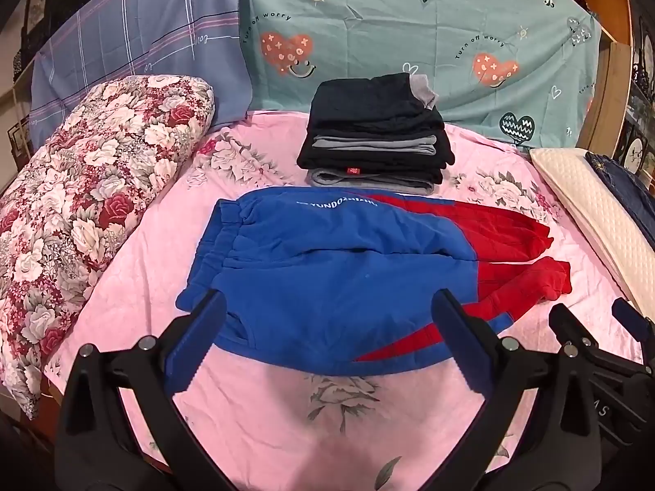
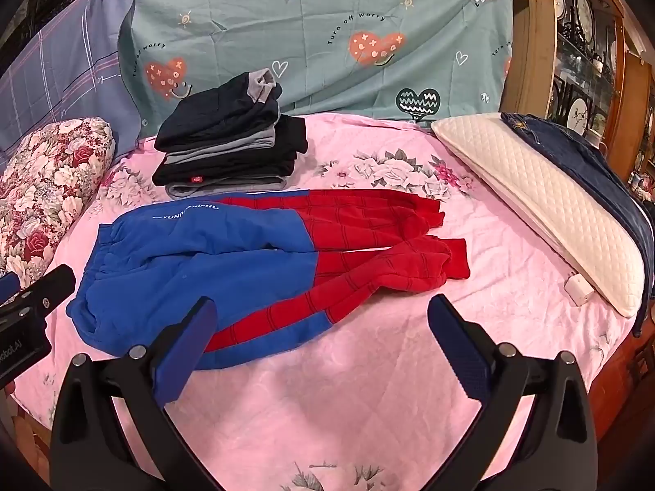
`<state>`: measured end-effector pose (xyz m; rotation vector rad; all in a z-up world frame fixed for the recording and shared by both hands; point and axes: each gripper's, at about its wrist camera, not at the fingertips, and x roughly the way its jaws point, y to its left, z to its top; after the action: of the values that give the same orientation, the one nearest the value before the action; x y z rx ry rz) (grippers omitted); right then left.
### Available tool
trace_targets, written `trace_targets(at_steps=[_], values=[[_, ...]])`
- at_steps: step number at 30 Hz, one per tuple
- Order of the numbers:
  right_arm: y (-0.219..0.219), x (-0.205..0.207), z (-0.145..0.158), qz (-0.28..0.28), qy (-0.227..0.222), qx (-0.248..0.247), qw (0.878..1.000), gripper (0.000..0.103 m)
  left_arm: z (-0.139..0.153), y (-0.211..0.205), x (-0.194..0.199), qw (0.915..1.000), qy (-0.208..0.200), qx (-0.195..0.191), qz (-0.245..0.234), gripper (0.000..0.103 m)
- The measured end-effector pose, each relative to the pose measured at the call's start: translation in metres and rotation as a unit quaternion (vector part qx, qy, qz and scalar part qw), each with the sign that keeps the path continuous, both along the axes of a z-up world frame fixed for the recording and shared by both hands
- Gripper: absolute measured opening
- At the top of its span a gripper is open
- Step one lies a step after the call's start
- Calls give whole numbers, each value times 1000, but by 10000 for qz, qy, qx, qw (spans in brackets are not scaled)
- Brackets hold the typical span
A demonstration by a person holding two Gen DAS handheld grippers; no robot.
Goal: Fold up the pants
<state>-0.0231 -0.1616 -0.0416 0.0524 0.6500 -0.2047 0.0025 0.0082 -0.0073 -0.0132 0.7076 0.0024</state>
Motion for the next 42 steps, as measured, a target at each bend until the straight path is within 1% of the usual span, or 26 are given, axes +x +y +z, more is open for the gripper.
trace_targets(at_steps=[9, 42], values=[[-1, 2, 0, -28, 5, 72, 10000, 102, 0, 1, 1, 10000, 16, -17, -5, 101], [-1, 2, 0, -24, 5, 75, 10000, 102, 2, 0, 1, 10000, 15, -30, 3, 101]])
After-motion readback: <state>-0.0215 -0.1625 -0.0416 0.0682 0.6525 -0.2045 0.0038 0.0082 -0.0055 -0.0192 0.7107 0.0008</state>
